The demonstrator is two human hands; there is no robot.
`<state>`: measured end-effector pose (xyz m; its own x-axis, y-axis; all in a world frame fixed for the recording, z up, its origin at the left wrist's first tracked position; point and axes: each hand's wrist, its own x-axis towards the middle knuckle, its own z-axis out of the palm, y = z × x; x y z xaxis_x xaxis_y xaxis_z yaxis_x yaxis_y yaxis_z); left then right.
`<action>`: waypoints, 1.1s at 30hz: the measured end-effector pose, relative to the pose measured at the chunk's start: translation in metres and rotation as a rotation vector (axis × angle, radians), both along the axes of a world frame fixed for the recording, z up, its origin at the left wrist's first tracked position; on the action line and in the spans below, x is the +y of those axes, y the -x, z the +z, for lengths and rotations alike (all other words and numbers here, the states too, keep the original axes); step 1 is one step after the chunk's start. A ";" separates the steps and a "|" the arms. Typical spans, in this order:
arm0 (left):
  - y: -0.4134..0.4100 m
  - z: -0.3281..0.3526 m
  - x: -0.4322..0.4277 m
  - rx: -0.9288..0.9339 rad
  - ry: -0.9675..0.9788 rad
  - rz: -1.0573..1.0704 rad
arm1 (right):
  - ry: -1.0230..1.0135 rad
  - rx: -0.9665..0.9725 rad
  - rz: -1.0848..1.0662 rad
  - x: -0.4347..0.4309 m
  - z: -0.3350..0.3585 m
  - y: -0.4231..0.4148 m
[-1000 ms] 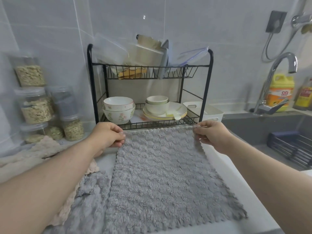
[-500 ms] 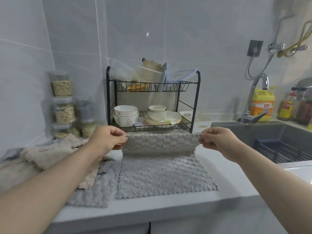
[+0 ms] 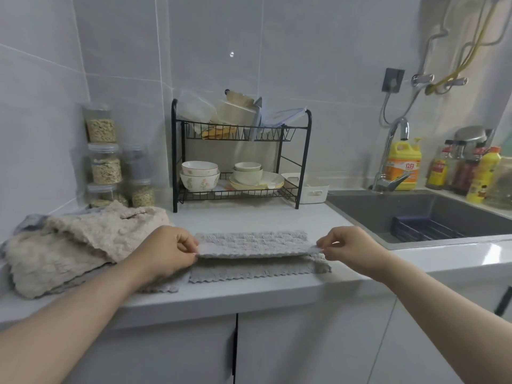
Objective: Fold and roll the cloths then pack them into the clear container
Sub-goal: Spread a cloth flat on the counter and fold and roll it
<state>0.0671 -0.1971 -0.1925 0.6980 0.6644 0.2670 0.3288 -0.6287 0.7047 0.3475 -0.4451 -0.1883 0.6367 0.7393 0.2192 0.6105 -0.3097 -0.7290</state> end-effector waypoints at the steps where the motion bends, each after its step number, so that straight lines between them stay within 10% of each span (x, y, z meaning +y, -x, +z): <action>1: 0.003 -0.005 -0.001 0.027 -0.015 -0.009 | 0.035 -0.044 0.010 -0.002 -0.002 0.003; 20: 0.008 0.001 -0.025 0.263 -0.361 -0.182 | 0.318 -0.562 0.067 0.001 -0.023 0.005; 27: 0.004 -0.016 -0.027 0.372 -0.474 -0.229 | 0.355 -0.357 -0.046 -0.001 -0.013 0.004; 33: -0.004 -0.018 -0.022 0.221 -0.475 -0.151 | 0.073 0.403 -0.307 0.026 0.007 0.003</action>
<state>0.0711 -0.2192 -0.2101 0.8501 0.3942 0.3491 0.3182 -0.9129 0.2557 0.3441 -0.4191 -0.1812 0.8504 0.5089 -0.1334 0.1585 -0.4896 -0.8574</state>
